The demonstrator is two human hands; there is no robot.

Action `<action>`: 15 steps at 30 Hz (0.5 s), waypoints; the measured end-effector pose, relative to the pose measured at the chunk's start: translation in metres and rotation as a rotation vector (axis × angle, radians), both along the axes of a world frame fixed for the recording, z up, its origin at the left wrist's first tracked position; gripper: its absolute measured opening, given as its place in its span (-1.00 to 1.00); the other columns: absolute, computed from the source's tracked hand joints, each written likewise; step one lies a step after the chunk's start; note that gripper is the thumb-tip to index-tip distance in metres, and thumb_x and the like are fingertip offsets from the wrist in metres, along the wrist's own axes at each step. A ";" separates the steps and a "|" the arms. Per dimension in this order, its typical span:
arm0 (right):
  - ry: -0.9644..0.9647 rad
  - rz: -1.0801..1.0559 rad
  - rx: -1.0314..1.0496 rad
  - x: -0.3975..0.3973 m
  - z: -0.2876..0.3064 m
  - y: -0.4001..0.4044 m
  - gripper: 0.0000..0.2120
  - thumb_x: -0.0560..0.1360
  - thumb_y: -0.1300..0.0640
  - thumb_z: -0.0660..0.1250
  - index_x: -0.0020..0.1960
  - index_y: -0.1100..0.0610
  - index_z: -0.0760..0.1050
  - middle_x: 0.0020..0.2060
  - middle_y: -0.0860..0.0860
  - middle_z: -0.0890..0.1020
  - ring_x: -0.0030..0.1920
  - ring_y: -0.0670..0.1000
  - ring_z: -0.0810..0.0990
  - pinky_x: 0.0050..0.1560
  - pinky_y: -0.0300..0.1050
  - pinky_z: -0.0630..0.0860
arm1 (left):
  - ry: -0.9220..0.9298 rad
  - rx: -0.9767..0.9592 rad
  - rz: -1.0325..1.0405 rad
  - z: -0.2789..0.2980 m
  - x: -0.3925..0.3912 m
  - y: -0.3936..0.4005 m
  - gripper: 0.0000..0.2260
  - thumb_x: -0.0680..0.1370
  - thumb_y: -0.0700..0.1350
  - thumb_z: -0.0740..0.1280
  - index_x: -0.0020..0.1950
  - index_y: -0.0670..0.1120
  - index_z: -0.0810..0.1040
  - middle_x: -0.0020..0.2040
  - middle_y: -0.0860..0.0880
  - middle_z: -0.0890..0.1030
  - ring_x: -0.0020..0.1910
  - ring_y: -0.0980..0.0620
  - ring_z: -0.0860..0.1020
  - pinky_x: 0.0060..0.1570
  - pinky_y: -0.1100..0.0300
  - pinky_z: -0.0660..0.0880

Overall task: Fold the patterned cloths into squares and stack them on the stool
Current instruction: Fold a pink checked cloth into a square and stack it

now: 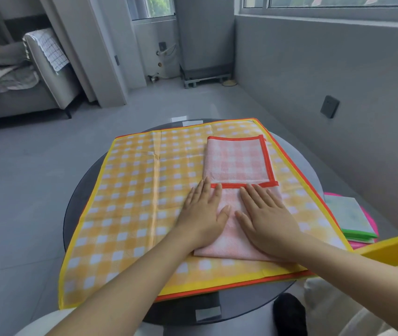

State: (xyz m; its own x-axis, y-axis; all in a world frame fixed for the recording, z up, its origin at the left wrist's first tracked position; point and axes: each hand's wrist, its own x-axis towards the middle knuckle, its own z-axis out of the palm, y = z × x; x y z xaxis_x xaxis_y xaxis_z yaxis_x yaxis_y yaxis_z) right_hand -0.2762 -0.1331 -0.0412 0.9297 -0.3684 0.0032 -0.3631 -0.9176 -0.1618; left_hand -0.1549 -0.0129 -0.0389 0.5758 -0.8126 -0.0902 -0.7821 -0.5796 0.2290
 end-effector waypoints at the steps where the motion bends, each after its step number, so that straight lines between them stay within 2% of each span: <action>1: 0.016 -0.011 -0.017 -0.002 -0.002 -0.003 0.04 0.18 -0.38 -0.70 0.52 0.10 -0.24 0.53 0.01 -0.16 0.51 -0.05 -0.25 0.43 -0.14 -0.35 | -0.002 0.002 -0.005 0.000 0.001 0.001 -0.43 0.63 0.17 -0.09 0.56 0.01 -0.20 0.55 -0.05 -0.27 0.51 0.05 -0.31 0.45 0.13 -0.33; 3: 0.031 -0.045 -0.032 -0.004 -0.002 -0.010 0.02 0.20 -0.39 -0.68 0.52 0.10 -0.26 0.52 0.02 -0.18 0.50 -0.05 -0.27 0.43 -0.13 -0.35 | -0.012 0.006 -0.011 -0.002 0.003 0.002 -0.43 0.63 0.18 -0.10 0.56 0.02 -0.20 0.55 -0.05 -0.27 0.51 0.06 -0.30 0.46 0.14 -0.32; 5: 0.047 -0.102 -0.012 -0.007 0.002 -0.015 -0.14 0.38 -0.38 -0.49 0.52 0.11 -0.26 0.52 0.03 -0.19 0.50 -0.05 -0.28 0.46 -0.13 -0.33 | -0.019 0.010 -0.016 -0.003 0.004 0.003 -0.43 0.63 0.19 -0.11 0.56 0.02 -0.21 0.55 -0.04 -0.28 0.51 0.06 -0.31 0.47 0.13 -0.32; 7: 0.080 -0.166 0.021 -0.011 0.007 -0.019 -0.31 0.55 -0.26 -0.28 0.52 0.14 -0.26 0.52 0.04 -0.20 0.51 -0.04 -0.27 0.48 -0.11 -0.30 | -0.026 0.011 -0.020 -0.004 0.004 0.003 -0.43 0.62 0.19 -0.12 0.56 0.02 -0.22 0.55 -0.04 -0.29 0.51 0.07 -0.32 0.47 0.11 -0.32; 10: 0.088 -0.201 0.016 -0.014 0.010 -0.023 -0.36 0.58 -0.19 -0.23 0.53 0.15 -0.23 0.53 0.06 -0.17 0.52 -0.01 -0.23 0.49 -0.08 -0.30 | -0.036 0.011 -0.018 -0.001 0.001 0.003 -0.43 0.63 0.18 -0.11 0.56 0.00 -0.20 0.55 -0.05 -0.28 0.51 0.06 -0.32 0.48 0.05 -0.33; 12: 0.048 -0.195 -0.049 -0.013 0.011 -0.025 -0.37 0.59 -0.18 -0.20 0.53 0.17 -0.13 0.53 0.07 -0.08 0.53 0.02 -0.18 0.50 -0.03 -0.29 | -0.096 -0.006 -0.017 0.005 0.000 0.002 -0.44 0.63 0.16 -0.08 0.57 -0.04 -0.09 0.57 -0.06 -0.20 0.52 0.03 -0.27 0.48 0.03 -0.32; 15: -0.087 -0.129 -0.074 -0.009 0.017 -0.029 -0.48 0.60 -0.12 -0.01 0.45 0.15 0.20 0.49 0.02 0.16 0.47 0.07 0.05 0.47 -0.03 -0.09 | -0.226 -0.090 -0.057 0.011 0.004 -0.002 -0.52 0.63 0.13 0.01 0.45 -0.11 0.28 0.53 -0.06 0.06 0.49 -0.04 0.02 0.46 0.06 -0.10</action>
State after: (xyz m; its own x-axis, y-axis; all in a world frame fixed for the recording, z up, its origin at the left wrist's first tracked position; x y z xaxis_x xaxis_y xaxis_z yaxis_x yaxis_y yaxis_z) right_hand -0.2853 -0.1619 -0.0245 0.8697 -0.4805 0.1130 -0.4664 -0.8748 -0.1310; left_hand -0.1510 -0.0148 -0.0275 0.5260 -0.8434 0.1096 -0.8502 -0.5182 0.0931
